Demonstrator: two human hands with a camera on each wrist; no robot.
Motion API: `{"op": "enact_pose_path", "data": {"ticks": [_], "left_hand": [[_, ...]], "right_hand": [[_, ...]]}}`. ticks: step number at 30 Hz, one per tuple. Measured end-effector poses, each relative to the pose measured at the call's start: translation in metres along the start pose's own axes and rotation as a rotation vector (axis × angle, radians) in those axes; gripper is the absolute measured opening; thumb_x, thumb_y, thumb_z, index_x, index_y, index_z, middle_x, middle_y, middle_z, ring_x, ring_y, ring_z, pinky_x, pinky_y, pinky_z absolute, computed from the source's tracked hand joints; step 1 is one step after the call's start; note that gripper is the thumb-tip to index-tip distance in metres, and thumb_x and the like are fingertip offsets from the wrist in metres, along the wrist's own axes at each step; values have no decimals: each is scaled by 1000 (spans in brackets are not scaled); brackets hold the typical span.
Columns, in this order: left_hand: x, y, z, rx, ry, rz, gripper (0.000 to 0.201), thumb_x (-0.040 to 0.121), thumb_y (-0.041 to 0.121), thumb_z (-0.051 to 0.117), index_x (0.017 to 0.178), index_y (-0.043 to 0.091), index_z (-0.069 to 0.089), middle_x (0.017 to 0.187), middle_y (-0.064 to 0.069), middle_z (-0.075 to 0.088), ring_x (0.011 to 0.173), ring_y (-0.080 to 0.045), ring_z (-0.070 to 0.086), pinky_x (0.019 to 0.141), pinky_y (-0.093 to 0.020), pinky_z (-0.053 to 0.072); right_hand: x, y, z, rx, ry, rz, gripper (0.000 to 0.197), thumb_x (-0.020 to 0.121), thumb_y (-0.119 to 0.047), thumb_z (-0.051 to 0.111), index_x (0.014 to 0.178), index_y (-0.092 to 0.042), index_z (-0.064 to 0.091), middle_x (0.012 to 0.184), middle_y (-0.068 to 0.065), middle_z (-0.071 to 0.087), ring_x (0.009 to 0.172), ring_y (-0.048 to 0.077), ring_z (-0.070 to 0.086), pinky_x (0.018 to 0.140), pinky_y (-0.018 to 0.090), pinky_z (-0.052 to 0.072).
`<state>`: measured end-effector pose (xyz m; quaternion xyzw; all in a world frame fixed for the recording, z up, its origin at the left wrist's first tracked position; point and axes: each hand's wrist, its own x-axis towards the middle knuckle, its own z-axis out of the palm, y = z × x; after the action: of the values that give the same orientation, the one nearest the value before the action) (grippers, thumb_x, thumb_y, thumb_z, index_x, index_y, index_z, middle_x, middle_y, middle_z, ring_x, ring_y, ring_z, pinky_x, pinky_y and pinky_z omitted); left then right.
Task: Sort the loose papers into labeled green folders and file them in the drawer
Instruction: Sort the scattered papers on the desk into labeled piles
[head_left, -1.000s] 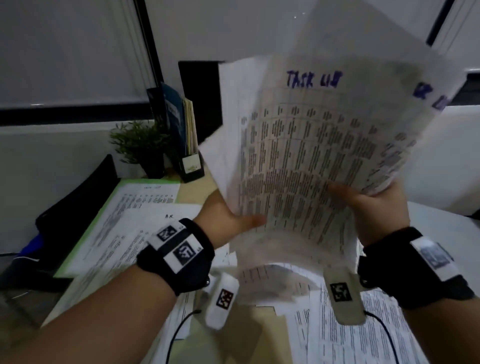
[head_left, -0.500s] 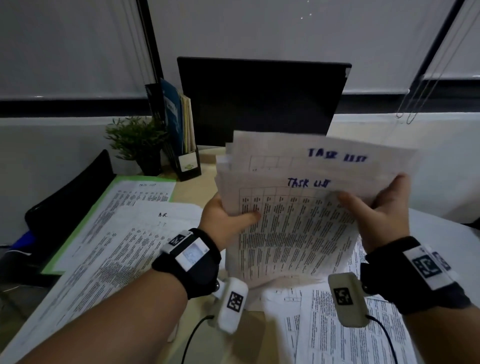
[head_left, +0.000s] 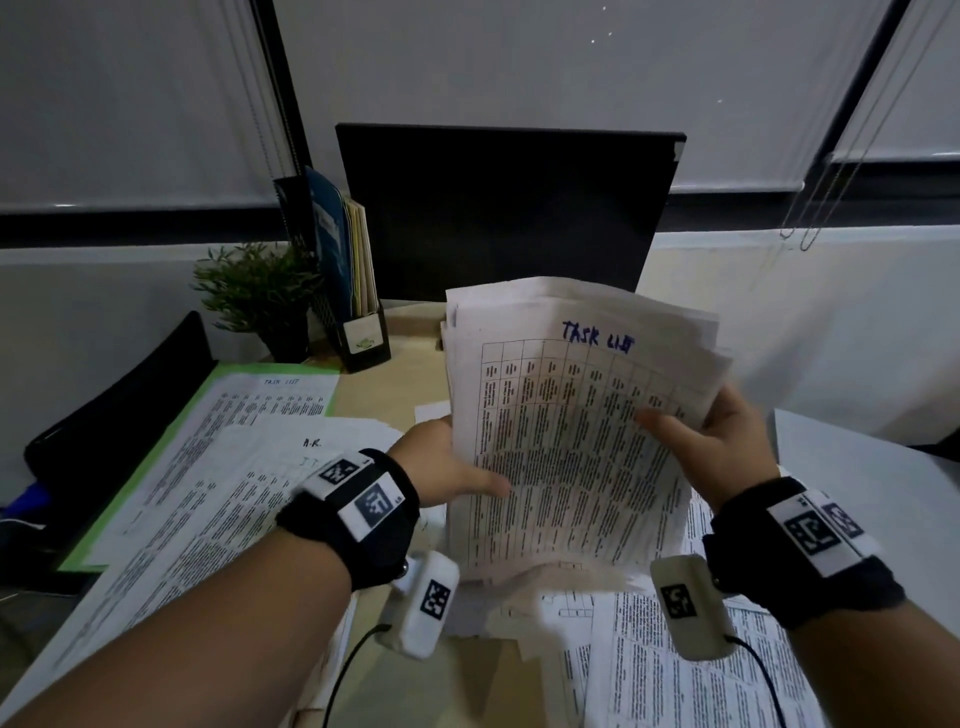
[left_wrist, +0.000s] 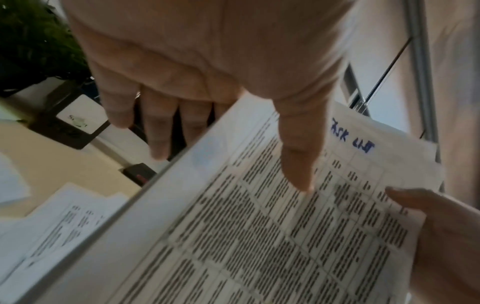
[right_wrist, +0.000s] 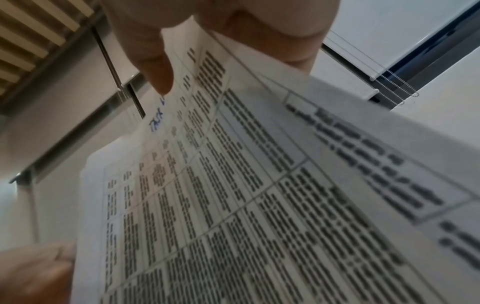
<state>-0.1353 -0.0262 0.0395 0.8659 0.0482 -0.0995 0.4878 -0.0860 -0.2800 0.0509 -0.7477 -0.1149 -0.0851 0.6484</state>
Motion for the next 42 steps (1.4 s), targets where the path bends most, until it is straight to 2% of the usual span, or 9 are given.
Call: {"op": "enact_pose_path", "data": {"ticks": [7,12,17,20,23,27,33,38,42], "left_hand": [[-13,48,-13,-518,445,321,29,84,20,65,108,28,52,100,9,64,86,0,65,70,-21,53],[-15,75,-26,-496,473,534,23,85,49,59,106,41,53,109,10,62,104,-5,60,87,-24,51],[-9,72,-22,-217,543,562,11,92,22,57,96,20,67,95,14,64,89,7,59,77,-11,49],[-10,70,-22,-296,552,536,3,87,23,63,86,26,62,89,13,64,83,6,60,71,-15,50],[-11,68,-24,-452,481,582,36,65,40,69,91,27,48,105,9,59,102,-2,59,78,-23,53],[-7,56,-24,-585,381,490,64,56,35,78,108,32,40,112,6,56,99,-11,64,77,-31,56],[-7,37,8,-266,347,82,25,88,17,64,112,19,59,92,9,65,86,-4,62,76,-26,55],[-22,54,10,-396,413,314,27,85,7,65,96,32,61,85,17,70,81,4,67,59,-9,51],[-27,58,0,-513,451,381,42,69,13,78,104,26,58,98,6,71,89,-5,69,69,-23,58]], "right_hand": [[6,-22,-8,205,46,-114,57,65,-15,79,102,-41,44,99,-2,67,80,9,68,65,28,57],[3,-32,-18,-46,8,-309,87,62,-42,78,122,-68,20,118,-8,46,93,15,63,66,30,59],[11,-31,-17,-485,114,-545,50,83,-22,67,129,-24,48,108,-6,48,94,16,51,80,17,45],[11,-30,-17,-437,115,-469,39,86,-11,65,119,-27,51,101,-12,52,86,20,56,72,22,52],[11,-29,-20,-404,101,-443,29,85,-24,56,107,-41,49,93,-12,54,73,14,54,61,3,44],[7,-29,-20,-254,77,-335,45,84,-26,64,103,-61,42,96,-14,52,76,5,55,59,14,51],[-1,1,-5,182,59,108,36,86,1,61,109,-24,49,92,-4,69,90,19,68,70,34,58],[-3,-8,3,196,143,66,22,84,-14,69,100,-24,58,95,7,69,90,29,67,81,55,54],[-2,-22,-2,435,16,-1,79,46,-45,89,112,-18,54,103,9,69,92,25,69,71,39,58]]}}
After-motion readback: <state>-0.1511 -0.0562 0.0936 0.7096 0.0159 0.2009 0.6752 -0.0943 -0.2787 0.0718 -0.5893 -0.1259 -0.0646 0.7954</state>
